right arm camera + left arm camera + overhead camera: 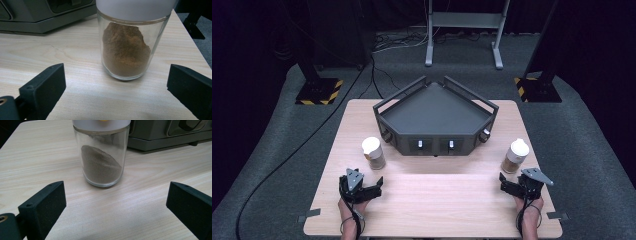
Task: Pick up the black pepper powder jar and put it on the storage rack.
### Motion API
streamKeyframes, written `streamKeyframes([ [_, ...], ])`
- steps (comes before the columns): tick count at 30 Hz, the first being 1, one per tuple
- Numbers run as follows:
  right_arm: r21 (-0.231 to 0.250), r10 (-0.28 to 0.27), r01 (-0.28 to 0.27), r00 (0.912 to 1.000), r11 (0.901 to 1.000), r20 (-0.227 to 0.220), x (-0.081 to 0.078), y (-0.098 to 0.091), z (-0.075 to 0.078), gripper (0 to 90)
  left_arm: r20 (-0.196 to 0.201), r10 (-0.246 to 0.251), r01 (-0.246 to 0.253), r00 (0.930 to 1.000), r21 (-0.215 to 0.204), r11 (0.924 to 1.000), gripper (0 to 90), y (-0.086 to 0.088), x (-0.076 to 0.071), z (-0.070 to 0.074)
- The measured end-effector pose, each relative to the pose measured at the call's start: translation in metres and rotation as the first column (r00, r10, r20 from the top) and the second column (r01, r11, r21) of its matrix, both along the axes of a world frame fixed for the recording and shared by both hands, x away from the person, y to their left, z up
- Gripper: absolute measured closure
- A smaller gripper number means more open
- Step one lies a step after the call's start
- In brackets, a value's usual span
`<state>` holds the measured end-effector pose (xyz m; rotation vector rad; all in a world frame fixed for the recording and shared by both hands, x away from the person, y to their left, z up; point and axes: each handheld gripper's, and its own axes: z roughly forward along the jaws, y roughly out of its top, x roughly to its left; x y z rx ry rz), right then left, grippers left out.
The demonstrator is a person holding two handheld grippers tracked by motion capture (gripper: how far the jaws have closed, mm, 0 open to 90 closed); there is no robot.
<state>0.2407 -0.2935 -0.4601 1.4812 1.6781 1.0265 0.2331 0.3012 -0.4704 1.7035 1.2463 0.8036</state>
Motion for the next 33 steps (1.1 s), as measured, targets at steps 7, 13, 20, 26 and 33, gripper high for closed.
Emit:
streamKeyframes([
  [7, 0.010, 0.004, -0.004, 1.0000, 0.9999, 0.001, 0.000, -0.002, 0.000, 1.1, 0.004, 0.023, -0.023, 0.9997, 0.033, 0.9992, 1.2, -0.007, -0.001, 0.001],
  [13, 0.015, 0.006, -0.006, 1.0000, 0.9999, 0.002, 0.000, -0.003, 0.000, 1.2, -0.018, 0.024, -0.023, 0.9996, 0.013, 0.9996, 0.2, -0.003, 0.006, 0.003],
  [20, 0.020, 0.010, -0.010, 0.9999, 0.9997, 0.004, 0.000, -0.004, -0.001, 1.2, -0.046, 0.005, -0.004, 0.9989, 0.006, 1.0000, 0.0, -0.003, 0.027, 0.020],
  [26, 0.020, 0.007, -0.007, 0.9999, 0.9998, 0.008, -0.001, -0.004, -0.001, 1.2, -0.081, 0.009, -0.009, 0.9967, 0.007, 0.9999, 0.0, -0.002, 0.050, 0.027],
  [33, 0.018, 0.010, -0.011, 0.9999, 0.9998, 0.008, -0.001, -0.004, -0.001, 1.3, -0.103, 0.018, -0.022, 0.9945, -0.035, 0.9992, 0.0, 0.004, 0.065, 0.024],
])
